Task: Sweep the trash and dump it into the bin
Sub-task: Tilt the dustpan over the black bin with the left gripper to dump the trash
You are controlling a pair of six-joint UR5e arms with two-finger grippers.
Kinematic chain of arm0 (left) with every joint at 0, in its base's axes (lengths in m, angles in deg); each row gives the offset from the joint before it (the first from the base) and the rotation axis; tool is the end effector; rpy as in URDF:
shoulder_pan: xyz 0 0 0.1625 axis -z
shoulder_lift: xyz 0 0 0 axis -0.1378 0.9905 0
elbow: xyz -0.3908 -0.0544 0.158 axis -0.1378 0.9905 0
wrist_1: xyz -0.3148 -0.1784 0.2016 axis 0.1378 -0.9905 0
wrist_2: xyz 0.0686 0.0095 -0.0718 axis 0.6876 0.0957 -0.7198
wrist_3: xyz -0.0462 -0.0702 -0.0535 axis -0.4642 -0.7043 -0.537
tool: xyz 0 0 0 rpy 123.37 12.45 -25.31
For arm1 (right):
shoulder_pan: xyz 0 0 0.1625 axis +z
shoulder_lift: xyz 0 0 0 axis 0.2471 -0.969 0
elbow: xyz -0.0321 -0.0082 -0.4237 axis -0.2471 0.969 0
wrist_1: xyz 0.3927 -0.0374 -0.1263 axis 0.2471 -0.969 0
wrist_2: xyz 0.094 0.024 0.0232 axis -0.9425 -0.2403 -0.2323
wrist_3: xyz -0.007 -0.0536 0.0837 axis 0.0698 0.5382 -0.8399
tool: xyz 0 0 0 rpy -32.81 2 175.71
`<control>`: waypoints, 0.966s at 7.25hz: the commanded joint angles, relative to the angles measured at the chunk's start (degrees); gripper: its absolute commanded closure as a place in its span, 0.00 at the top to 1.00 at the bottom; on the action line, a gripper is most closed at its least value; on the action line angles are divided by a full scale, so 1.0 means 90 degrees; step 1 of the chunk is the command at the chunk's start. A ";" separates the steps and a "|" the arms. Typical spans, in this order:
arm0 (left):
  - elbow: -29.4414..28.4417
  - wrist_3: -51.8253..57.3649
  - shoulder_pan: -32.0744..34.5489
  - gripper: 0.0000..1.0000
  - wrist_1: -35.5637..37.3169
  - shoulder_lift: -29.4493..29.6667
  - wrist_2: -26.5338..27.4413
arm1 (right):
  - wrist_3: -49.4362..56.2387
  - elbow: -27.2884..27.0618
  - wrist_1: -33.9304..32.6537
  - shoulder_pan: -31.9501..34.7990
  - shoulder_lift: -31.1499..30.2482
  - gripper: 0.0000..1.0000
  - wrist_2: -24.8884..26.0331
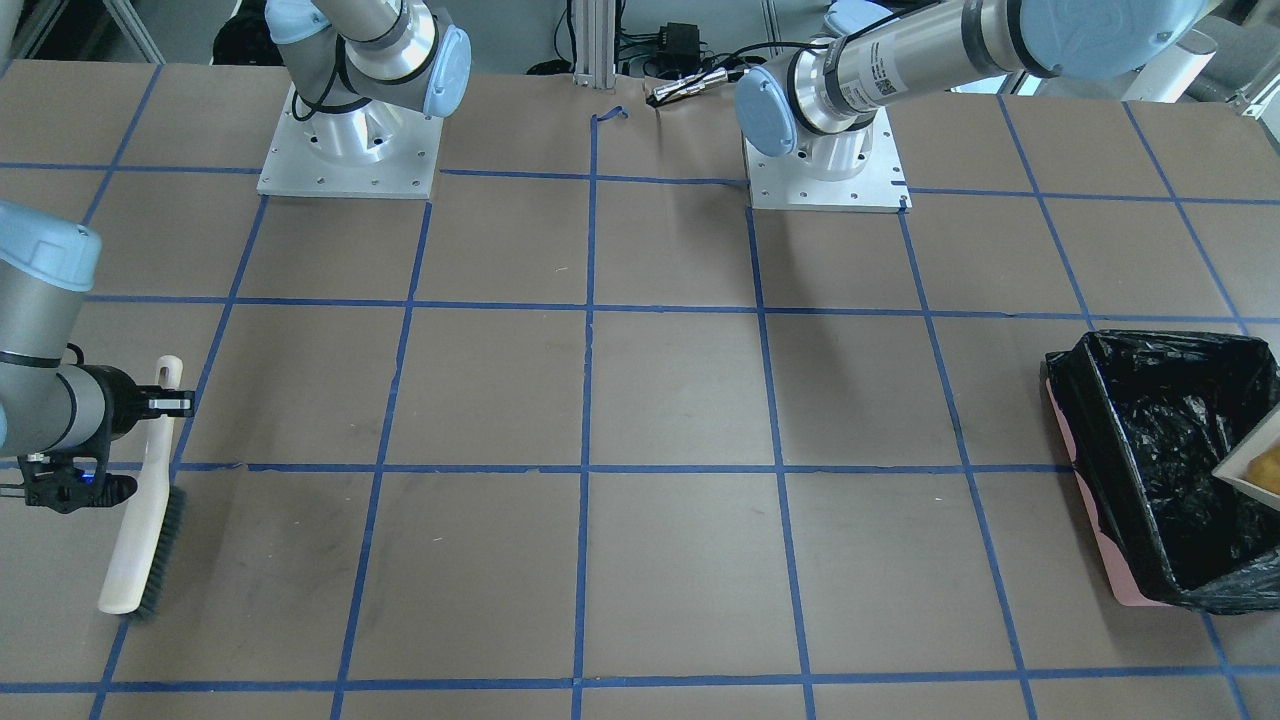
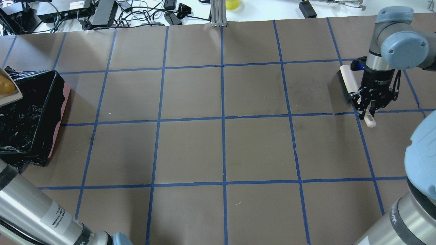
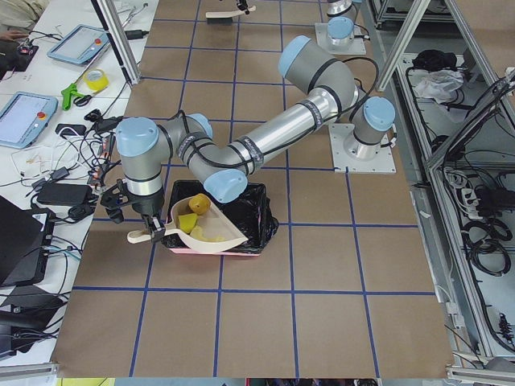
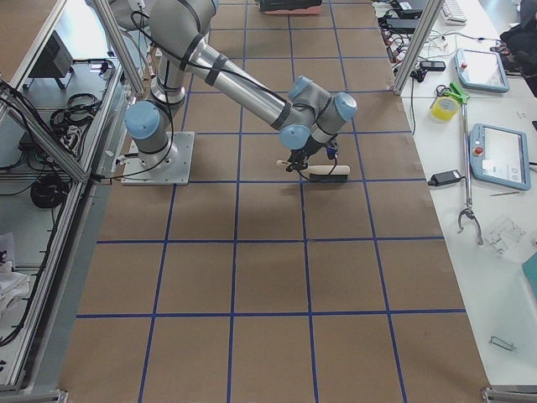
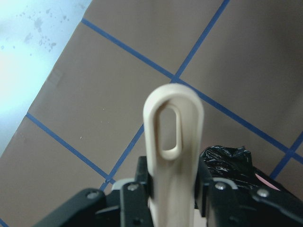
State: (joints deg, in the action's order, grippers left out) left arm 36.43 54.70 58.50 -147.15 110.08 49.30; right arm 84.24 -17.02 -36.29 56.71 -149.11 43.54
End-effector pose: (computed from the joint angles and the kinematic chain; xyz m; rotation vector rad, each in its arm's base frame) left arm 0.4203 -0.6943 0.4389 -0.7945 2.7040 -0.3614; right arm -0.0846 -0.5853 0.2221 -0.0033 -2.9668 -0.7318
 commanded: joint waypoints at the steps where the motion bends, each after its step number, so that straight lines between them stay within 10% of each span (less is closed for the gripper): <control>1: 0.0726 0.0007 0.0093 0.00 0.0554 -0.0377 0.0023 | 0.0011 -0.0032 -0.0008 0.0000 0.0062 0.37 0.0108; 7: 0.2515 0.0415 0.0103 0.00 0.2370 -0.1150 0.0140 | 0.0030 0.0007 -0.0289 0.0000 -0.0045 0.92 0.0051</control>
State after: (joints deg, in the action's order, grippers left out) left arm 55.83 56.37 59.42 -130.70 100.63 50.10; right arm 84.26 -17.19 -37.39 56.71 -148.95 44.42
